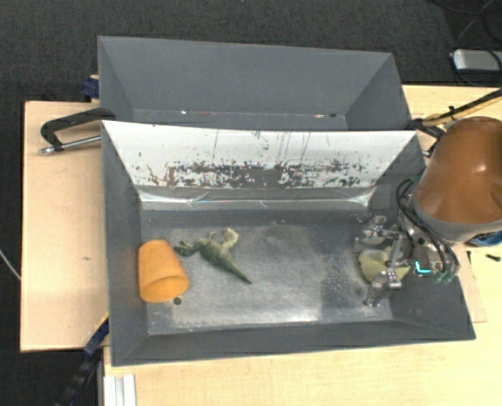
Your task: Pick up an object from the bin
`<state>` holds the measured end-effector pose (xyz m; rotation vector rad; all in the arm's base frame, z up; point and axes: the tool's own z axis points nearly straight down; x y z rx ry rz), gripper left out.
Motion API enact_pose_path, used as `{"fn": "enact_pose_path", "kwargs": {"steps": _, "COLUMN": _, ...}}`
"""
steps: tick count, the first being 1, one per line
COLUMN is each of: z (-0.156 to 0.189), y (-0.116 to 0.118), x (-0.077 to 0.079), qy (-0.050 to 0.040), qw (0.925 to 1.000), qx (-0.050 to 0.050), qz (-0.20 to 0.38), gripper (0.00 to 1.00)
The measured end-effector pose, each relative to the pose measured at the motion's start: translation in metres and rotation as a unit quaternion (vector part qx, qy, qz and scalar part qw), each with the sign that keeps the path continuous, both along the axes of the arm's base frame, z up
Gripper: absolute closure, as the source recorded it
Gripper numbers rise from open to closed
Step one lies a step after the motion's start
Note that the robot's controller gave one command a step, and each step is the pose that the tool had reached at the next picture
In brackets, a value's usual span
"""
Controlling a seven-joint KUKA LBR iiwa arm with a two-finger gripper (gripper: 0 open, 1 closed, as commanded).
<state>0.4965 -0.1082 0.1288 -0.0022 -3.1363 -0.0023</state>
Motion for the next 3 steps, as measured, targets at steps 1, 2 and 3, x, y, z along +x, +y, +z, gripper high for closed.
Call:
{"fn": "enact_pose_path", "kwargs": {"steps": 1, "z": -0.058, "y": -0.046, "x": 0.059, "qy": -0.0043, "qw": 0.9919, "qx": 0.000, "qz": 0.127, "gripper": 0.00}}
{"fn": "enact_pose_path", "kwargs": {"steps": 2, "z": -0.057, "y": -0.046, "x": 0.059, "qy": -0.0046, "qw": 0.9918, "qx": 0.000, "qz": 0.128, "gripper": 1.00}}
{"fn": "enact_pose_path", "kwargs": {"steps": 3, "z": 0.143, "y": -0.040, "x": 0.079, "qy": -0.0104, "qw": 0.9786, "qx": -0.003, "qz": 0.205, "gripper": 1.00}}
